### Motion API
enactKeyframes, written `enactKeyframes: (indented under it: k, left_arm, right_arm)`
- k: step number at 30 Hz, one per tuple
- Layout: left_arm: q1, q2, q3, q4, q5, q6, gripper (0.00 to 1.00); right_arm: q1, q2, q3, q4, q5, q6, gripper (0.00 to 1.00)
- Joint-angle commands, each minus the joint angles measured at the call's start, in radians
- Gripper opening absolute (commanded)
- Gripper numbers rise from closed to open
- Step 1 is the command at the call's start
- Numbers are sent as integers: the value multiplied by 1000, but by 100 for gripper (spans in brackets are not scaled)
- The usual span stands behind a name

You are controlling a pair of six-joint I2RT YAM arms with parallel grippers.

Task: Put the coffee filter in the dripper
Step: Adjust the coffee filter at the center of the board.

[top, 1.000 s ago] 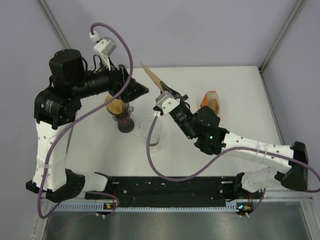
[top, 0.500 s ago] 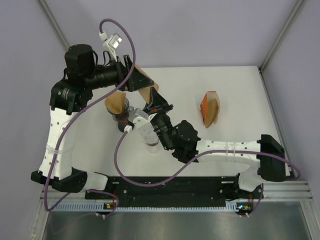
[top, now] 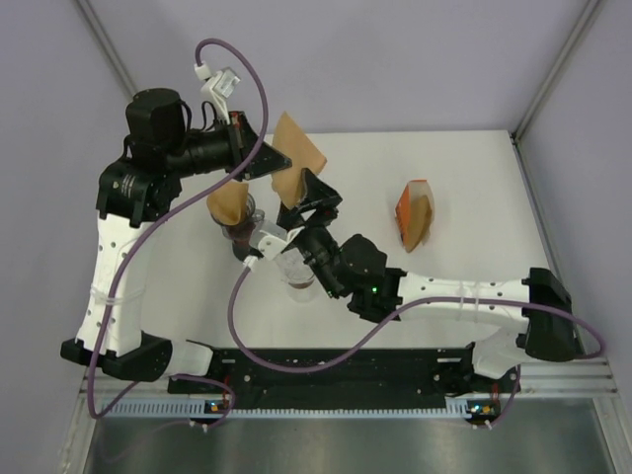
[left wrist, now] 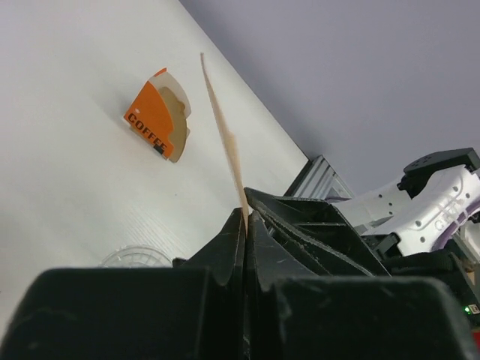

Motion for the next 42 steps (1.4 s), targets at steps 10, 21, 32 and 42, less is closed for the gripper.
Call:
enactKeyframes:
  k: [10, 21, 32, 42]
  left_arm:
    - [1, -31, 41, -177, -6, 413, 0]
    - [-40, -54, 38, -306, 147, 593, 0]
    - [-57, -39, 41, -292, 138, 553, 0]
    - [-28, -56, 135, -375, 140, 578, 64]
  right_arm:
    - [-430, -377, 90, -796, -1187, 1054, 99]
    - [-658, -115, 252, -652, -1788, 1547, 88]
    - [-604, -6, 282, -401, -1938, 1773, 26]
    - [-627, -118, 278, -693, -1842, 1587, 0]
